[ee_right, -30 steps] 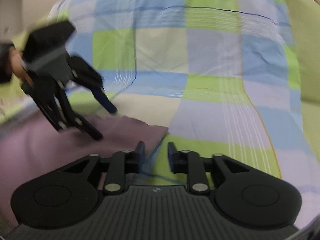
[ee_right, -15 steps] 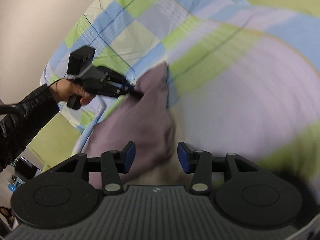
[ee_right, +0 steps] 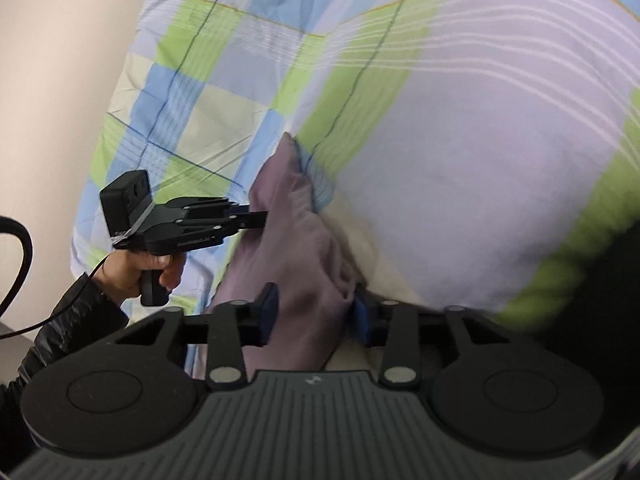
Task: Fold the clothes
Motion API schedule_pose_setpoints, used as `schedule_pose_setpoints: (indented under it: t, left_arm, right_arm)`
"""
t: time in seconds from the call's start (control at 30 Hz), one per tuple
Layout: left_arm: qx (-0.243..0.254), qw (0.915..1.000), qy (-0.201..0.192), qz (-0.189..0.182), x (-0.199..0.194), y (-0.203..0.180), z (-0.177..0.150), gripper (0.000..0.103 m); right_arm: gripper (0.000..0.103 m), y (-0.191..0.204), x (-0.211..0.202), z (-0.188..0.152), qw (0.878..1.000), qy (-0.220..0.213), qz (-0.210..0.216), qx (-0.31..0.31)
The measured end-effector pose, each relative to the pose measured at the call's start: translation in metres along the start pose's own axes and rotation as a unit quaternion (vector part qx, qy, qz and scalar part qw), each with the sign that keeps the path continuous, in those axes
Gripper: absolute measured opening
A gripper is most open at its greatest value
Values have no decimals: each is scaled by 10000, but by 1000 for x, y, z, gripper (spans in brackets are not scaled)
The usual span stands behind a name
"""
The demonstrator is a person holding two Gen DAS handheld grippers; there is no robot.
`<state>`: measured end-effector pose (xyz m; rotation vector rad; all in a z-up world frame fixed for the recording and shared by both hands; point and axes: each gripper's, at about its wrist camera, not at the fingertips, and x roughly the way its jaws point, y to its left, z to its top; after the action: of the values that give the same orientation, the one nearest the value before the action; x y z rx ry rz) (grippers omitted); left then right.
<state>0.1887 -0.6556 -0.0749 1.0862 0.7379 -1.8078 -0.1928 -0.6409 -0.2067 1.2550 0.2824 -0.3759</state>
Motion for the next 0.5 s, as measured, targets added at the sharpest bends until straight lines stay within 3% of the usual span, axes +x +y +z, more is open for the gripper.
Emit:
schedule_pose_setpoints:
  t: [0.13,0.23,0.27,0.37,0.43,0.5]
  left_arm:
    - [-201,9991,-351,90,-14,-2,-7,3]
    - [-564,9927,-1009,354,-55,-1,-10,3]
    - [-636,9897,-1198,451,-69,-2,-10,3]
    - [-875,9725,-1983,847,-138,-10,-12,3]
    - [-953,9581,-2476,1084,-184,-24,-19,3]
    - [-945,9350,-3098,1443,-242,-57,-33,3]
  right_arm:
    - [6,5,0,14,9995,304,-37,-30]
    - [6,34,1,46,9943,531,-90,-925]
    - [6,63,0,72,9837,514,-103,-1722]
    - [6,130,-13,113,9512,151,-137,-3078]
    - [6,175,-29,121,9192,-246,-70,-3929]
    - [6,220,-46,129,8781,-638,-2,-4742]
